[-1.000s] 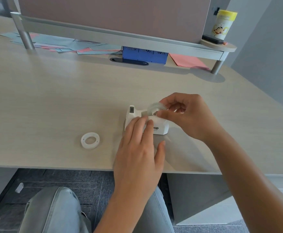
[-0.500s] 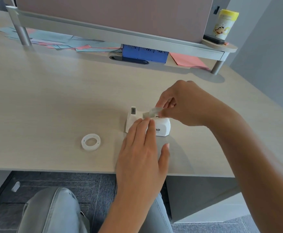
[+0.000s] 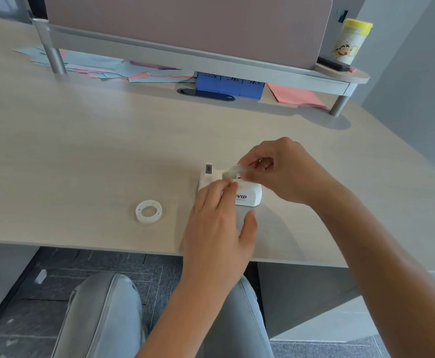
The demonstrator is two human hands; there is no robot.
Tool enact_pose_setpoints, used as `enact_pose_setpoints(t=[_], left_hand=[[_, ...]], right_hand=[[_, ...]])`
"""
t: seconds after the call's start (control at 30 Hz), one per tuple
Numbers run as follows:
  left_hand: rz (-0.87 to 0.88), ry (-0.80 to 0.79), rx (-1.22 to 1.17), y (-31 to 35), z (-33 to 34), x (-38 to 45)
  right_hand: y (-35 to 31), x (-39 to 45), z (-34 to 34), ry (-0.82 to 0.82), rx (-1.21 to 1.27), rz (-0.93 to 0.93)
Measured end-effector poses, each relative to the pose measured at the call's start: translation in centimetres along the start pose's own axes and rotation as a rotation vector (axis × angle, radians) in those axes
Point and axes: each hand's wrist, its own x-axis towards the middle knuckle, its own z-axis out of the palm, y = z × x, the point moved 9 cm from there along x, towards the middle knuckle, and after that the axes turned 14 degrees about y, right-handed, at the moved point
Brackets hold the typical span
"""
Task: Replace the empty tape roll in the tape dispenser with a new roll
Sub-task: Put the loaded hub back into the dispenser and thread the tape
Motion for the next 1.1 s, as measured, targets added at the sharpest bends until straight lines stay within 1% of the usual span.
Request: enact_pose_setpoints(t=[0.1, 0.17, 0.23, 0.3, 0.47, 0.67, 0.73, 0.93, 1.1], left_hand=[[-0.094, 0.082, -0.052, -0.2, -0.9, 2.1], [-0.104, 0.104, -0.001, -0.2, -1.2, 4.1], [-0.072, 0.079, 0.100, -0.2, -1.0, 6.1], [-0.071, 0.032, 0.154, -0.2, -0.4, 7.4], [-0.160, -0.025, 0.078, 0.1, 0.6, 8.3], [-0.403, -0.046, -0.021, -0.7, 0.5, 8.7], [-0.449, -0.054, -0.021, -0.8, 0.5, 8.7], [-0.463, -0.061, 0.044, -0.7, 0.4, 9.1], [-0.399, -0.102, 0.142, 0.0, 0.6, 9.5]], right_hand=[[1.3, -0.7, 0.0, 0.057, 0.155, 0.070], [2.4, -1.1, 0.0, 0.071, 0.305, 0.138], [3.3, -1.5, 0.0, 0.083, 0.426, 0.186], [3.8, -1.7, 0.0, 0.097, 0.510, 0.187], [4.6, -1.8, 0.5, 0.100, 0.613, 0.182], [4.7, -1.5, 0.5, 0.082, 0.645, 0.177], [4.7, -1.4, 0.5, 0.080, 0.637, 0.182], [4.1, -1.2, 0.4, 0.078, 0.540, 0.186], [3.6, -1.2, 0.1, 0.078, 0.462, 0.188]])
